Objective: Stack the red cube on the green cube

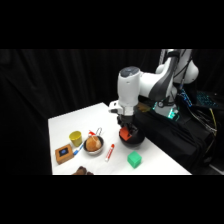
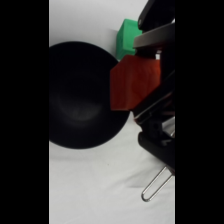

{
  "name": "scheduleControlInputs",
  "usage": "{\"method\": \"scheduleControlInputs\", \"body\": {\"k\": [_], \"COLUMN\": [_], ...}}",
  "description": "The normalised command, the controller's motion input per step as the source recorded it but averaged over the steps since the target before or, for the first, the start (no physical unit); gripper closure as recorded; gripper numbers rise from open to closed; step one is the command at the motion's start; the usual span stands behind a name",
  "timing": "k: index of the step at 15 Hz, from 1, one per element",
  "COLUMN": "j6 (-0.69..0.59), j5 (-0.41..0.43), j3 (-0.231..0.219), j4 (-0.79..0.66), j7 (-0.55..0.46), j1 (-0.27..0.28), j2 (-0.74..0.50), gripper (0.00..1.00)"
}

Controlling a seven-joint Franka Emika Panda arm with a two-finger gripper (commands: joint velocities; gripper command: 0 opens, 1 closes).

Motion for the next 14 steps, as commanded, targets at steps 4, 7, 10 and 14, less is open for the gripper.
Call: {"method": "scheduleControlInputs", "body": {"k": [4,7,10,14], "j6": [0.06,0.1,0.15,0.16], "j5": [0.028,0.011,-0.027,-0.005], "j3": [0.101,0.081,0.053,0.013], "j4": [-0.11,-0.05,0.02,0.13], "j7": [0.18,0.16,0.17,0.13], "j1": [0.107,0.095,0.077,0.036], "j2": [-0.18,-0.1,0.0,0.12], "gripper": [0.74,0.74,0.74,0.74]}}
